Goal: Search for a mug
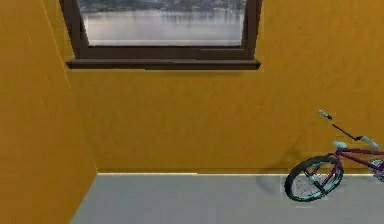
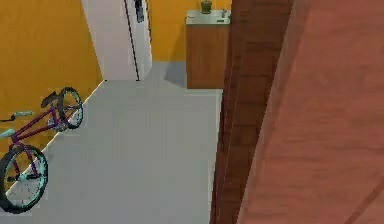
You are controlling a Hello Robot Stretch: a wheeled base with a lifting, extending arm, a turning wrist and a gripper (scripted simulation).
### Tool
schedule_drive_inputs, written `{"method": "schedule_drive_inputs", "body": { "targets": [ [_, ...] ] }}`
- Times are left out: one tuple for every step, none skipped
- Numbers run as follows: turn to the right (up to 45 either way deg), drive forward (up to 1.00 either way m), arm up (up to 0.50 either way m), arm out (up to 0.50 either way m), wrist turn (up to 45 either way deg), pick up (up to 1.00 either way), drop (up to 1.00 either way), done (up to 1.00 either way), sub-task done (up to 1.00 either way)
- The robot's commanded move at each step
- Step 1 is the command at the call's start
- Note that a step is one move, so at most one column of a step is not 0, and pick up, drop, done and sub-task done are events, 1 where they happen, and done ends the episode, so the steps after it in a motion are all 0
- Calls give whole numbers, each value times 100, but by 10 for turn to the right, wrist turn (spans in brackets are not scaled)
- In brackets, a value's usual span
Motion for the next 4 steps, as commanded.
{"method": "schedule_drive_inputs", "body": {
  "targets": [
    [0, 30, 0, 0, 0, 0, 0, 0, 0],
    [450, 0, 0, 0, 0, 0, 0, 0, 0],
    [300, 0, 0, 0, 0, 0, 0, 0, 0],
    [0, 75, 0, 0, 0, 0, 0, 0, 0]
  ]
}}
